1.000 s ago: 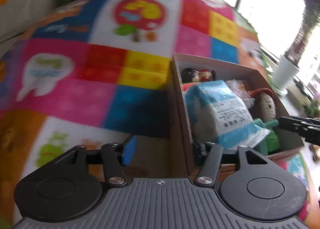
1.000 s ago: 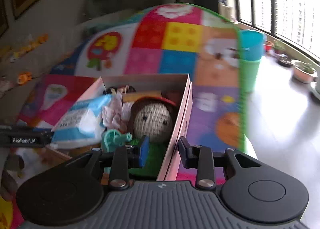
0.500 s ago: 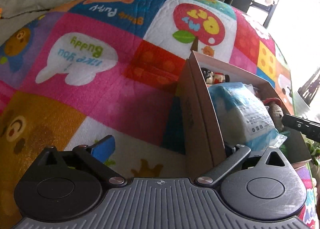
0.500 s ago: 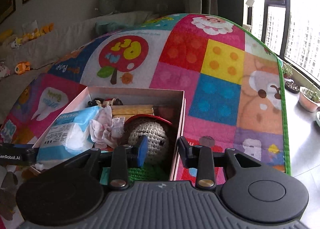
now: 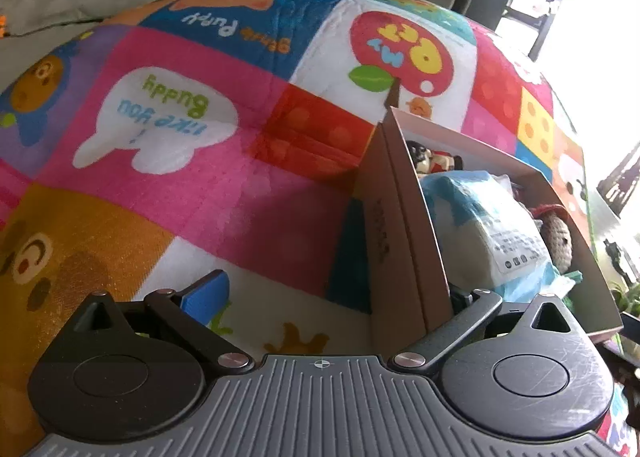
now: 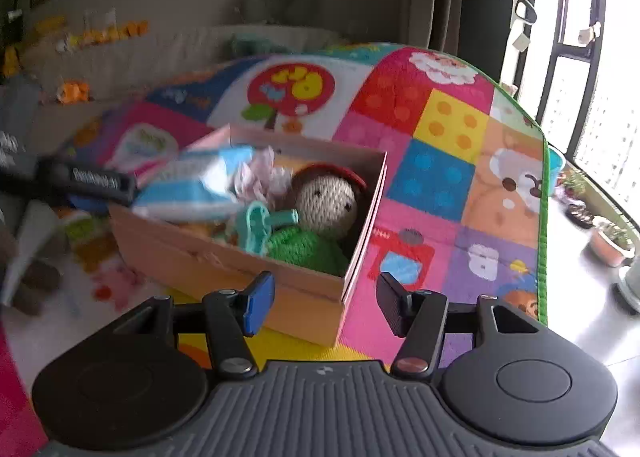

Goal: Organize objects

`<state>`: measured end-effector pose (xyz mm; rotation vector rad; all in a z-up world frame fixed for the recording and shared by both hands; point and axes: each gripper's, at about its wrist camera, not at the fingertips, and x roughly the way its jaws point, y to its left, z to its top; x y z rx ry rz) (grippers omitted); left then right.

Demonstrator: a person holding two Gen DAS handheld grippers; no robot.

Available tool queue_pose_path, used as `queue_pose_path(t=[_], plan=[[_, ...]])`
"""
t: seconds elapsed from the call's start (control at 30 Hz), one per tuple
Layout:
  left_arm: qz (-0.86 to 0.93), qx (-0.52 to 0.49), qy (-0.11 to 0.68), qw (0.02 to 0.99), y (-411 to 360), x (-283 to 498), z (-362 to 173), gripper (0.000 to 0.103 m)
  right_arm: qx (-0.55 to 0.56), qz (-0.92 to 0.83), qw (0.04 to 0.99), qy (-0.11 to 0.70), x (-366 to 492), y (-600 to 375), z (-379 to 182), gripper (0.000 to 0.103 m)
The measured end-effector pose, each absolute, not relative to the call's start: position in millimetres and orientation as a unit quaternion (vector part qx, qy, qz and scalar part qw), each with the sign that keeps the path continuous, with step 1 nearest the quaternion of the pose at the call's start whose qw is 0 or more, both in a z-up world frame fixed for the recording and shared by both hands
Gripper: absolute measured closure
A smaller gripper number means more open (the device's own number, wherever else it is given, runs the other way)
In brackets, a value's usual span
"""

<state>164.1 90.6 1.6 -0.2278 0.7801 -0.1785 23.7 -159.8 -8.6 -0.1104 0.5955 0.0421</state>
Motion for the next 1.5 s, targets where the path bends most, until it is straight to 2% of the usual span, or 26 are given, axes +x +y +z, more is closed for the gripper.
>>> queue_pose_path(t=[0.07,0.27,0.4,0.5,0.63,0.9,1.23,1.5], plan=[[-0.074,-0.105,0.374,0.918,91,166,3,0.000,-0.050,0.027,0.958,0.281,25,-155,-10,0.038],[-0.062,-0.102,0.334,0.935,96,140,28,0.001,-0.045,0.029,0.961,0.272,25,-139,-9,0.035],[-0.084,-0.082,0.278,0.953,92,75,56,0.001,-0.019,0.027,0.959,0.283,-2,-147,-11,0.008],[-0.132,-0.054,0.302,0.942,71,24,46,0.001,0.012,0.025,0.950,0.312,-28,-153,-18,0.000],[-0.159,-0.023,0.342,0.926,39,-14,12,0.001,0.038,0.003,0.937,0.347,-53,-157,-38,0.000],[-0.069,0.036,0.337,0.938,9,1,-7,0.000,0.019,-0.039,0.926,0.374,-44,-158,-50,0.000],[-0.056,0.030,0.339,0.939,9,5,-8,0.000,0.020,-0.050,0.942,0.330,-43,-159,-55,0.000],[-0.056,0.031,0.339,0.939,10,4,-8,0.000,0.024,-0.058,0.942,0.330,-35,-161,-55,0.000]])
